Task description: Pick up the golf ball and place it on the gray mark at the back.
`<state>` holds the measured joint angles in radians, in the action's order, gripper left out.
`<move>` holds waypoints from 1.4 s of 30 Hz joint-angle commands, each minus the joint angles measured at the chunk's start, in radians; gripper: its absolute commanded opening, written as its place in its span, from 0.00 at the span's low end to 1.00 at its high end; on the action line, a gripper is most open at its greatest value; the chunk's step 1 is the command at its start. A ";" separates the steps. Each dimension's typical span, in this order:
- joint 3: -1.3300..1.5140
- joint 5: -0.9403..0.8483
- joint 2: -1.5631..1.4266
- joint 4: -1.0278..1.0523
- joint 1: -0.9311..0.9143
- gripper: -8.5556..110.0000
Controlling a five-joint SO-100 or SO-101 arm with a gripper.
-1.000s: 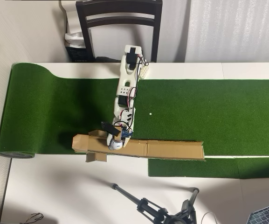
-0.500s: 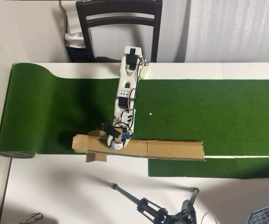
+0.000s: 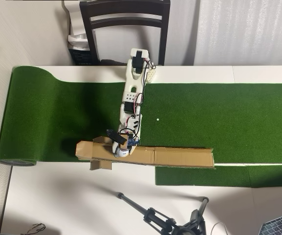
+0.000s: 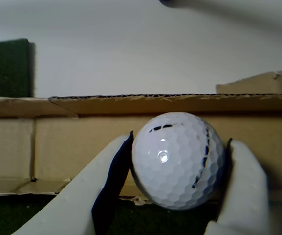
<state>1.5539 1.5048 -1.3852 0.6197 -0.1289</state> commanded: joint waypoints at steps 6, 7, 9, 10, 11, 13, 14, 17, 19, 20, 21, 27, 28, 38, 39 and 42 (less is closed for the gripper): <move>-0.115 -0.015 -0.044 -0.043 -0.003 0.37; -0.115 -0.015 -0.046 -0.043 -0.003 0.38; -0.115 -0.015 -0.049 -0.041 -0.008 0.38; -0.115 -0.015 -0.049 -0.041 -0.008 0.38; -0.115 -0.015 -0.049 -0.041 -0.009 0.38; -0.115 -0.015 -0.049 -0.041 -0.009 0.38; -0.115 -0.015 -0.049 -0.041 -0.009 0.38; -0.115 -0.025 -0.051 -0.041 -0.008 0.38; -0.115 -0.061 -0.052 -0.041 -0.009 0.38; -0.115 -0.074 -0.052 -0.041 -0.011 0.38; -0.115 -0.083 -0.052 -0.041 -0.011 0.38; -0.138 -0.143 -0.052 -0.041 -0.012 0.42; -0.144 -0.144 -0.052 -0.041 -0.012 0.43; -0.137 -0.144 -0.052 -0.026 -0.012 0.51; -0.137 -0.144 -0.052 -0.025 -0.014 0.51; -0.135 -0.144 -0.052 -0.023 -0.014 0.51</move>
<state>1.5079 1.3683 -1.3867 0.6105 -0.1289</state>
